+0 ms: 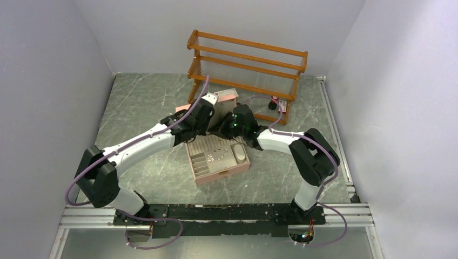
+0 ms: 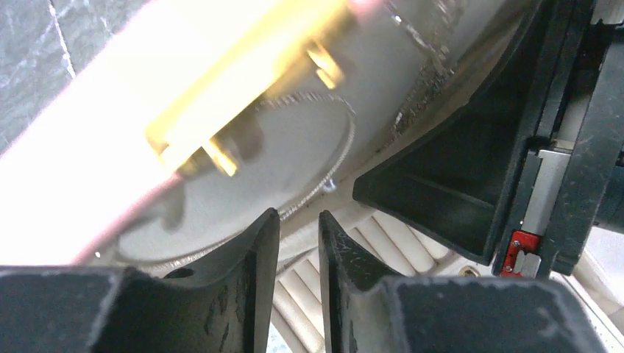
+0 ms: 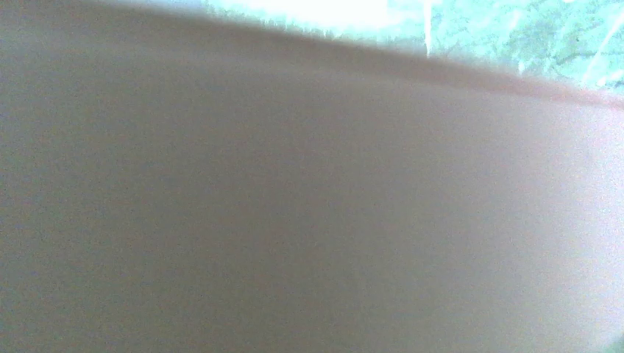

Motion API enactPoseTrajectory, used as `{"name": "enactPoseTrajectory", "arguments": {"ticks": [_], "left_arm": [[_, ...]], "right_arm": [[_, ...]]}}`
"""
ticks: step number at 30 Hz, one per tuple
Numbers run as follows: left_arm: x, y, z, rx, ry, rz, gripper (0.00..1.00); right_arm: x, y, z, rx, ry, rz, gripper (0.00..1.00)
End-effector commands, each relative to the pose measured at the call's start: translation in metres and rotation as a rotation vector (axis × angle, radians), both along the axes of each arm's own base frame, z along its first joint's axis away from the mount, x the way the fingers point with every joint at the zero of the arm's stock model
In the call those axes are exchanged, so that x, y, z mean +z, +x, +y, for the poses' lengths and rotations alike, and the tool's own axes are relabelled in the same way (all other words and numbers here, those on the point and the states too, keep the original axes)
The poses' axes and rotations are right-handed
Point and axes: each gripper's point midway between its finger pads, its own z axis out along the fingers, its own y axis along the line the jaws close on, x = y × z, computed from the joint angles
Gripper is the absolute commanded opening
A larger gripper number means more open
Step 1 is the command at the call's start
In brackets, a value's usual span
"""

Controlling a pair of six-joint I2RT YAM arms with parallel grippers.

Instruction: Organize the mixed jewelry

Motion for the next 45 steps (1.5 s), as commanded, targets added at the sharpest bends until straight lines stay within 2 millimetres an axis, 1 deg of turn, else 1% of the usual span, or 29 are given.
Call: {"name": "enactPoseTrajectory", "arguments": {"ticks": [1,5,9,10,13,16,20,24,29,31,32,35,39,42,43,45], "left_arm": [[0.01,0.015,-0.005,0.035,-0.053,-0.064,0.31],[0.009,0.017,-0.005,0.039,-0.05,-0.07,0.31],[0.017,0.024,-0.008,0.051,-0.057,-0.098,0.33],[0.017,0.026,-0.008,0.057,-0.054,-0.101,0.33],[0.016,0.031,-0.005,0.102,-0.039,-0.105,0.33],[0.012,0.034,0.002,0.154,-0.017,-0.109,0.32],[0.014,0.036,0.012,0.219,-0.007,-0.13,0.32],[0.018,0.036,0.013,0.23,-0.023,-0.141,0.32],[0.026,0.033,0.008,0.204,-0.06,-0.134,0.32],[0.031,0.03,0.001,0.168,-0.091,-0.123,0.32],[0.035,0.024,-0.01,0.112,-0.139,-0.099,0.33],[0.04,0.011,-0.02,0.05,-0.204,-0.064,0.36],[0.045,-0.007,-0.025,0.005,-0.285,-0.026,0.39],[0.06,-0.021,-0.027,-0.033,-0.357,-0.019,0.43],[0.066,-0.025,-0.029,-0.048,-0.381,-0.021,0.45],[0.076,-0.031,-0.027,-0.059,-0.418,-0.03,0.53]], "right_arm": [[0.018,0.007,0.014,0.029,0.051,-0.01,0.05],[0.019,0.011,0.017,0.036,0.054,-0.018,0.05],[0.025,0.01,0.017,0.049,0.062,-0.038,0.05],[0.028,0.009,0.017,0.051,0.072,-0.052,0.05],[0.045,0.006,0.014,0.056,0.104,-0.113,0.08],[0.062,0.004,0.011,0.056,0.142,-0.175,0.13],[0.072,0.0,0.009,0.059,0.167,-0.206,0.16],[0.072,-0.004,0.005,0.052,0.183,-0.202,0.16],[0.061,-0.004,-0.007,-0.003,0.16,-0.162,0.16],[0.057,-0.005,-0.014,-0.029,0.147,-0.155,0.17],[0.062,-0.006,-0.024,-0.051,0.137,-0.17,0.2],[0.069,-0.007,-0.038,-0.07,0.1,-0.205,0.24],[0.078,-0.01,-0.059,-0.086,0.01,-0.265,0.3],[0.081,-0.014,-0.075,-0.089,-0.07,-0.305,0.35],[0.083,-0.015,-0.08,-0.093,-0.093,-0.321,0.36],[0.085,-0.016,-0.09,-0.085,-0.147,-0.357,0.41]]}}
